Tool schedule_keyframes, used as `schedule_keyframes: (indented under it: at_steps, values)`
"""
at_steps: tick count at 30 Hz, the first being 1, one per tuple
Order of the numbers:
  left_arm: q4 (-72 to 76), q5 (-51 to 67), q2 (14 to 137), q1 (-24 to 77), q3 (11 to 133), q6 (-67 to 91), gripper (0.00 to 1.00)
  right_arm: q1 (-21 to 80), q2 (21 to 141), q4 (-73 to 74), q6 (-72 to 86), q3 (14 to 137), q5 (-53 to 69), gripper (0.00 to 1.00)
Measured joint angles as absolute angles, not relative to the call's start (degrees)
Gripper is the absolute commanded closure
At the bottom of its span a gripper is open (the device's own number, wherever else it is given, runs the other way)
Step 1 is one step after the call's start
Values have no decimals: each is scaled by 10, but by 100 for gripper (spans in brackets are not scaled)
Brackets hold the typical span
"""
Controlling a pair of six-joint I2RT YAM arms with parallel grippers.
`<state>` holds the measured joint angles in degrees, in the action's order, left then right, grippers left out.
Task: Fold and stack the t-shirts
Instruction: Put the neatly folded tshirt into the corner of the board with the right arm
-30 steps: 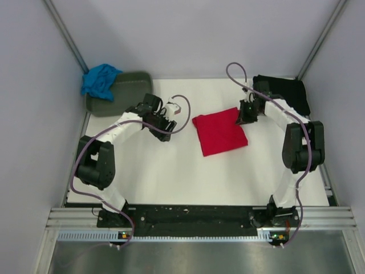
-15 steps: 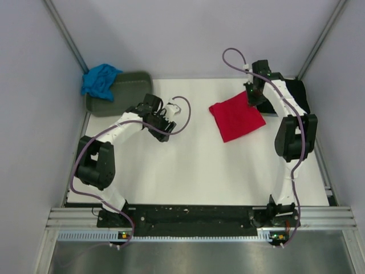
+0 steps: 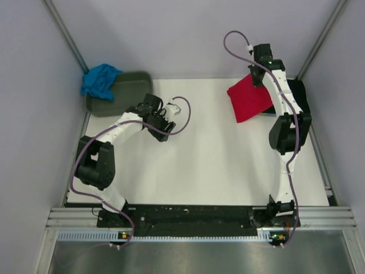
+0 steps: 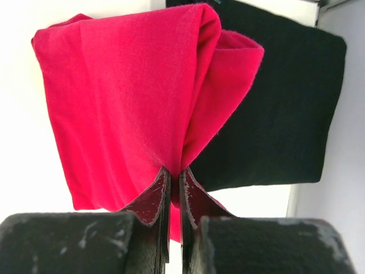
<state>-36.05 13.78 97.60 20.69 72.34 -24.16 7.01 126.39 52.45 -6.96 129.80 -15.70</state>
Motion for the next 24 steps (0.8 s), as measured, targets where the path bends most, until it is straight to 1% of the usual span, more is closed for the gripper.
schedule_keyframes:
  at_steps: [6, 11, 24]
  values:
    - [-360, 136, 976, 206, 723, -242, 39, 70, 1300, 532, -97, 1358, -200, 100]
    - [-360, 136, 976, 206, 723, -242, 39, 69, 1307, 533, -123, 1390, -222, 100]
    - [-360, 133, 976, 205, 723, -242, 39, 61, 1303, 527, -160, 1399, -249, 100]
